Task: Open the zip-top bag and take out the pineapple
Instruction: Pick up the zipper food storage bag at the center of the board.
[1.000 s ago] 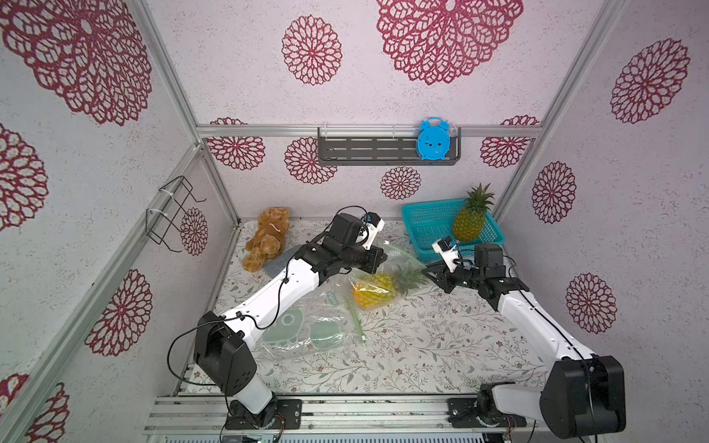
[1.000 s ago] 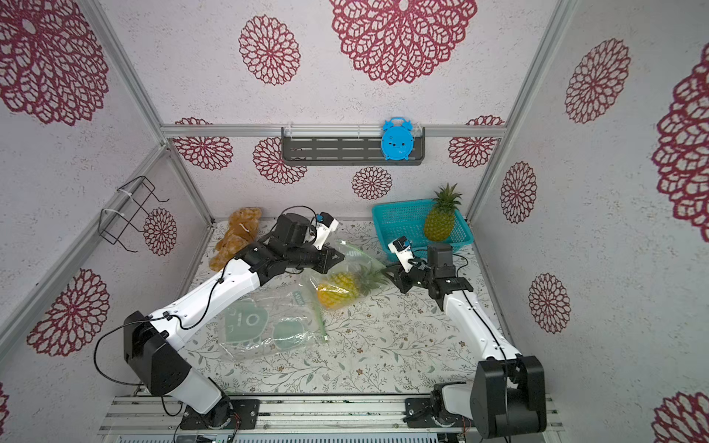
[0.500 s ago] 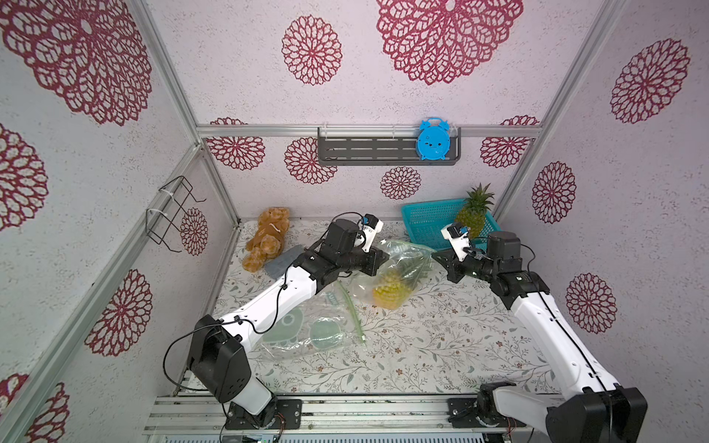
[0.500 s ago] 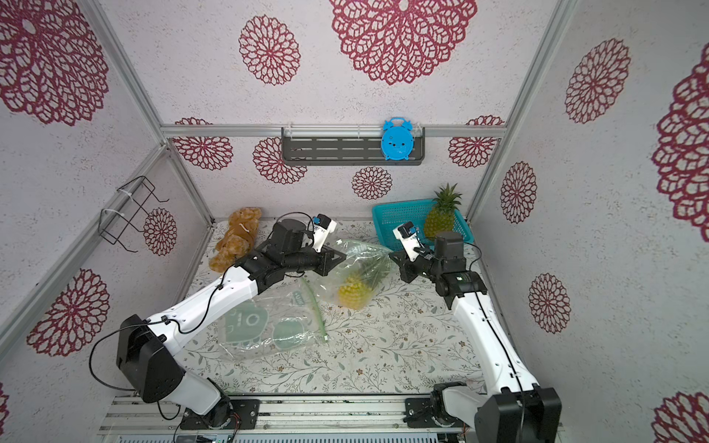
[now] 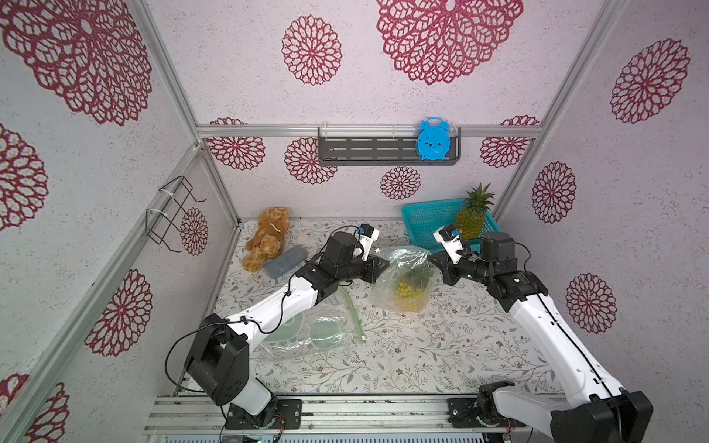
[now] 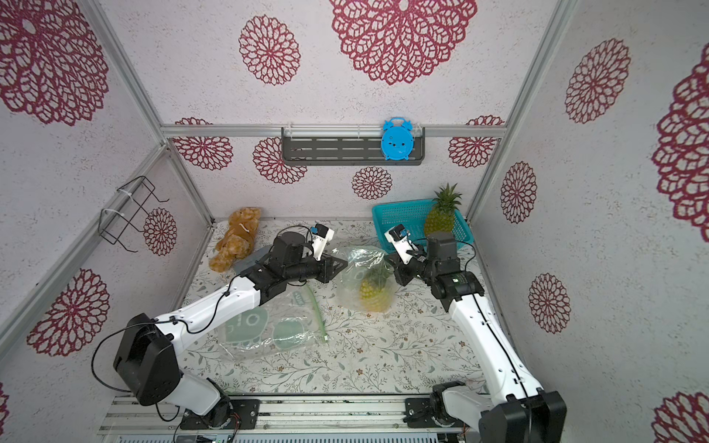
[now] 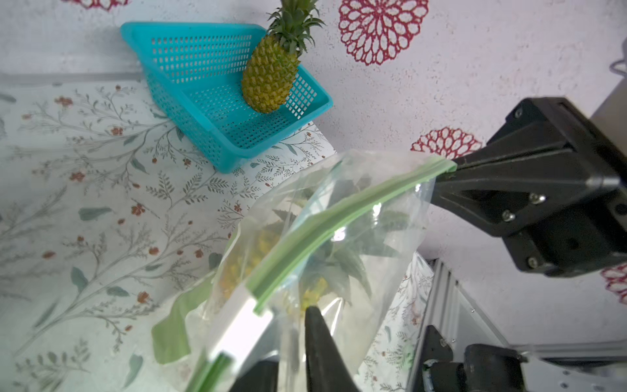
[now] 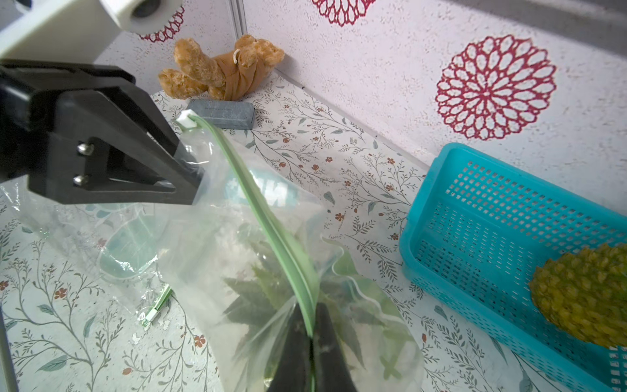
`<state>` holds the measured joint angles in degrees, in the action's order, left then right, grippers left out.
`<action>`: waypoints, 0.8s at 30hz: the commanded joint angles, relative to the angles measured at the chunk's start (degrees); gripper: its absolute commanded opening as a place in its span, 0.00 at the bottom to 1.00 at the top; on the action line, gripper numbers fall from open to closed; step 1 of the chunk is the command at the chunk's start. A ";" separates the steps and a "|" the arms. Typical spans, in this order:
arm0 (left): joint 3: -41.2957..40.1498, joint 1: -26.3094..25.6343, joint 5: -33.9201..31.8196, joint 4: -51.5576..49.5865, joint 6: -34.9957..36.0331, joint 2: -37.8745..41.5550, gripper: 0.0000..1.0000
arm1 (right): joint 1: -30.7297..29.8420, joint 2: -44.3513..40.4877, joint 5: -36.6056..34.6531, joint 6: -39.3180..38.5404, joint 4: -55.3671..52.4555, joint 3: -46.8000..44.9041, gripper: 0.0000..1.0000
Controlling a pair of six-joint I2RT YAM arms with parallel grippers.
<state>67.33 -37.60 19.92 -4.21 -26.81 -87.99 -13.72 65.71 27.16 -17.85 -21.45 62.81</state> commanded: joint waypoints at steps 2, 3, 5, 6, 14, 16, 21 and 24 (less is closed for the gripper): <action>-4.27 0.62 -3.19 6.83 -2.03 4.49 0.32 | -0.35 -0.80 0.69 3.27 3.63 -0.49 0.00; -5.24 1.06 -3.26 7.79 -2.66 4.98 0.34 | -0.35 -0.81 0.70 3.66 3.80 -0.49 0.00; -7.03 2.14 -1.73 10.48 -4.50 5.75 0.35 | -0.35 -0.65 0.75 4.37 4.27 -0.49 0.00; -7.87 2.67 -1.12 11.71 -5.30 6.00 0.35 | -0.35 -0.53 0.75 4.62 4.36 -0.43 0.00; -10.94 4.47 2.52 20.22 -9.02 5.62 0.44 | -0.35 -0.41 2.03 6.48 5.40 -0.32 0.00; -10.62 4.47 3.51 21.30 -9.46 4.96 0.44 | -0.34 -0.56 2.19 6.68 5.48 -0.23 0.00; -9.86 4.57 3.88 23.51 -10.26 3.34 0.43 | -0.30 -0.80 2.39 7.10 5.62 -0.14 0.00; -9.33 4.56 4.03 23.98 -10.50 2.57 0.39 | -0.35 -0.87 2.37 7.17 5.63 -0.05 0.00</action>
<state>56.64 -33.15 22.96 16.97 -36.75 -84.51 -13.72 66.00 27.70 -11.92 -18.72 62.19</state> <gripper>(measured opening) 0.401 0.058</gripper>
